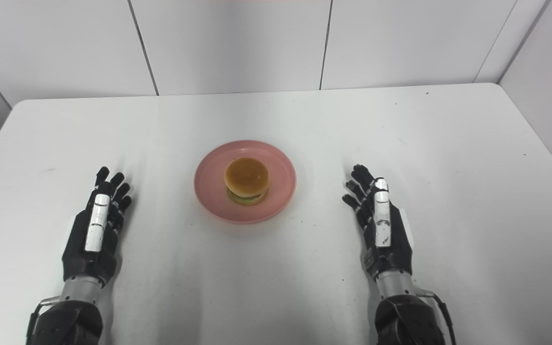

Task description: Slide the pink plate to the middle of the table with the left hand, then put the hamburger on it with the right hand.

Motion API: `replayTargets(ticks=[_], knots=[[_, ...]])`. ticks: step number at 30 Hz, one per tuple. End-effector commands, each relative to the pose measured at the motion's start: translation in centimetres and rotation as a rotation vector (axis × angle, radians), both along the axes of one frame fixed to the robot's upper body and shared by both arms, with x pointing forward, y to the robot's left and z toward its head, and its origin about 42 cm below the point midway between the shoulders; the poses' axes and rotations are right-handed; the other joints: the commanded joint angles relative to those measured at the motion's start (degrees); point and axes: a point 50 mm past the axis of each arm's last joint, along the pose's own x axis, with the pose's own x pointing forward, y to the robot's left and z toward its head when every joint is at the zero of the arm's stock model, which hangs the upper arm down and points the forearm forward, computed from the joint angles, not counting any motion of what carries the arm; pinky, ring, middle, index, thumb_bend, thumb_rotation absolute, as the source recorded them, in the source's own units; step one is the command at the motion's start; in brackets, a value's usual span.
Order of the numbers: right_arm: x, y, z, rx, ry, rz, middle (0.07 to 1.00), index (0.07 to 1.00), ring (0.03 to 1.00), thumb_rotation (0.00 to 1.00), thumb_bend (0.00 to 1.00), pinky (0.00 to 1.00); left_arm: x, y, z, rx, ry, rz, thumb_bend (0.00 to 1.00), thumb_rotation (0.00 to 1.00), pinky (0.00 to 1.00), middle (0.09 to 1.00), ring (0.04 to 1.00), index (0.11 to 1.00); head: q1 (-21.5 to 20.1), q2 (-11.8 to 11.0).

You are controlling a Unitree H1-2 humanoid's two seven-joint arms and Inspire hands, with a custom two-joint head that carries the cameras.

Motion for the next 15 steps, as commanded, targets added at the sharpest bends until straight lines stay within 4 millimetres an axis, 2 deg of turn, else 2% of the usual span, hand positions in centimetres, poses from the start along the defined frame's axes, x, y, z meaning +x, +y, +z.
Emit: replayTargets(ticks=[1,9,15], knots=[[0.35,0.1,0.94,-0.002,-0.032,0.015,0.908,0.847,0.898,1.0,0.82,0.88,0.55,-0.36,0.95,-0.002,-0.063,-0.019,0.8,0.76,1.0,0.967,0.97,1.0,0.08,0.05],[0.27,0.4,0.68,-0.01,-0.013,0.025,0.921,0.861,0.909,1.0,0.82,0.89,0.21,-0.38,0.51,-0.003,-0.056,-0.042,0.81,0.77,0.98,0.961,0.957,0.997,-0.25,-0.99],[0.23,0.38,0.41,-0.02,-0.013,0.028,0.931,0.869,0.911,1.0,0.81,0.89,-0.04,-0.49,0.17,0.007,-0.066,-0.081,0.85,0.79,0.96,0.963,0.96,0.999,-0.32,-1.61]])
